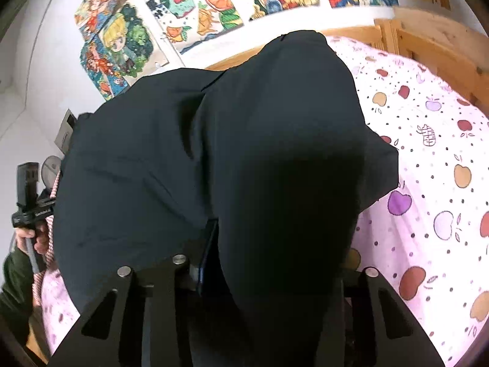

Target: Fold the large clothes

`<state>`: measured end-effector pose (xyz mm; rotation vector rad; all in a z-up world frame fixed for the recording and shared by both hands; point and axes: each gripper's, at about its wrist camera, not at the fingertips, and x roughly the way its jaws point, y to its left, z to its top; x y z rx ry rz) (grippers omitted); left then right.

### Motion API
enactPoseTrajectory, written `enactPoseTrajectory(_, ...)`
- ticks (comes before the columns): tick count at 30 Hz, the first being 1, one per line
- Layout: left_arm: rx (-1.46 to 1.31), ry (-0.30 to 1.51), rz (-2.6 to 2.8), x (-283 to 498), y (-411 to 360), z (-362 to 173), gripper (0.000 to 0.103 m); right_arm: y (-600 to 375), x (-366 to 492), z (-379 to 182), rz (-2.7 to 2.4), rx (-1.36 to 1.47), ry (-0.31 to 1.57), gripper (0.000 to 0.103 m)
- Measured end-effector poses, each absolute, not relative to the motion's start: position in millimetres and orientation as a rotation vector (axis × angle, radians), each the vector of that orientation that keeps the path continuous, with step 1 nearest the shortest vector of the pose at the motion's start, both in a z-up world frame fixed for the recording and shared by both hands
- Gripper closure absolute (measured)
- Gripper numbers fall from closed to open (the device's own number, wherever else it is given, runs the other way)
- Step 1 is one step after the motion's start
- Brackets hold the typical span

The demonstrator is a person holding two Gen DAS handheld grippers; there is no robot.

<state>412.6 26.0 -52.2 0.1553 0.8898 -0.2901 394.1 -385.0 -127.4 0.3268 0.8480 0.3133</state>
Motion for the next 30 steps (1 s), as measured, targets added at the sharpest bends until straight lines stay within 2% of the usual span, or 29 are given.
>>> enactPoseTrajectory(3,0.194,0.883,-0.239,408.8,16.8,-48.8,0.087,-385.1,389.2,-122.8,0.290,0.329,0.816,0.076)
enactPoseTrajectory(6,0.097,0.929,-0.243,420.7,28.6,-39.2,0.089,-385.9,387.2,-108.4,0.264,0.319,0.792,0.083)
enactPoseTrajectory(10,-0.090,0.958,-0.303,427.2,63.0,-14.1,0.090,-382.8,387.3,-77.5,0.272,0.297,0.773,0.086)
enactPoseTrajectory(21,-0.072,0.864,-0.275,368.7,85.4,50.7,0.090,-352.2,350.8,12.0,0.358,0.245,0.646,0.088)
enactPoseTrajectory(26,-0.089,0.865,-0.258,349.6,91.9,52.5,0.090,-340.5,331.1,29.7,0.381,0.212,0.629,0.088)
enactPoseTrajectory(30,-0.107,0.906,-0.260,337.8,98.0,31.8,0.090,-333.6,315.7,30.3,0.391,0.190,0.657,0.088)
